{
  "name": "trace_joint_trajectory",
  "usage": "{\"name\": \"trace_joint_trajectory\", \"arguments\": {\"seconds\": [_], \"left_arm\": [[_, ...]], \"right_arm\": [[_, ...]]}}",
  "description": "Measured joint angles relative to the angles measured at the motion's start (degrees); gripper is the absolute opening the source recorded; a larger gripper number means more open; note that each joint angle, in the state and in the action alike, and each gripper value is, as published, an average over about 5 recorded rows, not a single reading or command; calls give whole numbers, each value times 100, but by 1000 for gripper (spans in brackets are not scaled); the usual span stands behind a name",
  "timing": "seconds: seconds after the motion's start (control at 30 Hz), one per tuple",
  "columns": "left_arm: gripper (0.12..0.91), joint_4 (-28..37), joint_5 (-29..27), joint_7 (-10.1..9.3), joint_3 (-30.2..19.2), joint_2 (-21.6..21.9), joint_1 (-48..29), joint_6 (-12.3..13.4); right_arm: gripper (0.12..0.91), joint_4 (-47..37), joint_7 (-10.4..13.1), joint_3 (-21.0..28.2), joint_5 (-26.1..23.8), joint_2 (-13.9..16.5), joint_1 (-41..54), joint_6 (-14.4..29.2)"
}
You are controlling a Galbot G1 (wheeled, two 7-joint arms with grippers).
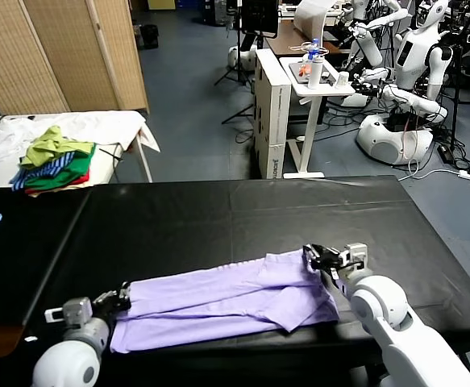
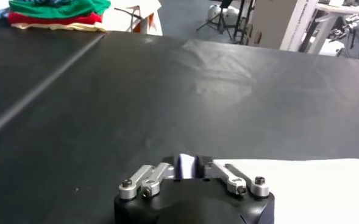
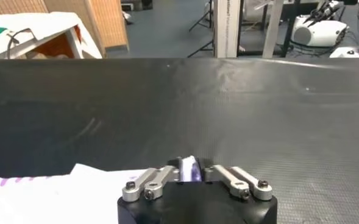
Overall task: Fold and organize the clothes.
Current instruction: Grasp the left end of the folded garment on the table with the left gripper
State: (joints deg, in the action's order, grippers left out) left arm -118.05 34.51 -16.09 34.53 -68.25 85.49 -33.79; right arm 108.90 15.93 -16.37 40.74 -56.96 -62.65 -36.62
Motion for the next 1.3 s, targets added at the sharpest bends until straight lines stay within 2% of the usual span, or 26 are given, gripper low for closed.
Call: {"name": "trace_joint_trajectory", "arguments": {"seconds": [0.23,0.5,0.63,0.7,0.8,0.9,0.97,1.07,1.2,1.3], "left_arm": [[150,198,-232,269,-164,4,-235,120],[150,480,-223,488,-432,175,-682,232],[150,558,-242,576,-543,198,-860,246],[150,565,-263,574,-559,189,-892,247],[156,523,-339,566,-529,175,-865,262],[249,431,-397,563,-441,171,-763,290],[367,347,-415,561,-364,159,-667,303],[538,190,-424,554,-228,98,-497,309],[774,-80,-432,556,-34,-88,-224,304],[881,-272,-536,616,61,-298,-5,350]], "right_arm": [[140,210,327,-216,-199,-162,-254,-5],[140,448,426,-409,-258,-320,-531,-96],[147,519,236,-493,-245,-298,-626,-93],[195,539,49,-518,-237,-246,-629,-52],[355,545,-249,-538,-236,-141,-591,76],[545,558,-441,-582,-226,-10,-559,179],[677,590,-497,-629,-199,89,-571,211],[833,653,-540,-711,-134,215,-634,229],[902,742,-625,-858,-61,334,-756,264],[906,805,-676,-1006,-14,399,-873,299]]}}
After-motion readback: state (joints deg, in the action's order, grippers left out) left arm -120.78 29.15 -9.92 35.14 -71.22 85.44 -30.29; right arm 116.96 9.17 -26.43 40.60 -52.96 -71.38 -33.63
